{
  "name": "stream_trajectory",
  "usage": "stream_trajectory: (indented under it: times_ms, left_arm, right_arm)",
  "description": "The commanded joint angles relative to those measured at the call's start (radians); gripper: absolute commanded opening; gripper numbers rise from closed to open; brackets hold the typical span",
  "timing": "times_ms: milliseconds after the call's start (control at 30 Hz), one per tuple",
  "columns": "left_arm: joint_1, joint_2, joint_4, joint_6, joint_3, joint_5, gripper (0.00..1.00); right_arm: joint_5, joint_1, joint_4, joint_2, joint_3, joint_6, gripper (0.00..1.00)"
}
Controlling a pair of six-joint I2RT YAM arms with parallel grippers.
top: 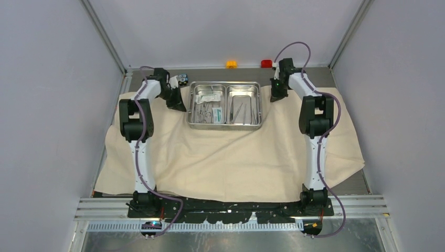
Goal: Open and lay out the surgical kit
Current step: Smooth out the surgical kit at the center of the board.
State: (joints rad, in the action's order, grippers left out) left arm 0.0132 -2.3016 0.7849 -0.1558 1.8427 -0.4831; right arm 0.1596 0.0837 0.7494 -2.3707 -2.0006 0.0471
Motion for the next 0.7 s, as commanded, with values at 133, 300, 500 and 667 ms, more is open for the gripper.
stream_trajectory:
  times_ms: [133, 300, 500, 667]
  left_arm:
    - [-0.007, -0.100, -0.049, -0.017, 0.157, 0.051, 0.00]
    - [-0.006, -0.145, -0.011, -0.028, 0.262, 0.057, 0.00]
    - [-0.007, -0.168, -0.005, -0.031, 0.286, 0.066, 0.00]
    - [-0.007, -0.175, 0.002, -0.027, 0.293, 0.068, 0.00]
  right_arm:
    - [-0.087, -0.007, -0.053, -0.057, -0.102, -0.025, 0.01]
    - [-0.092, -0.008, -0.021, -0.099, -0.182, -0.026, 0.01]
    - [-0.098, -0.011, 0.031, -0.165, -0.301, -0.028, 0.01]
    - [-0.096, -0.014, 0.038, -0.188, -0.337, -0.038, 0.00]
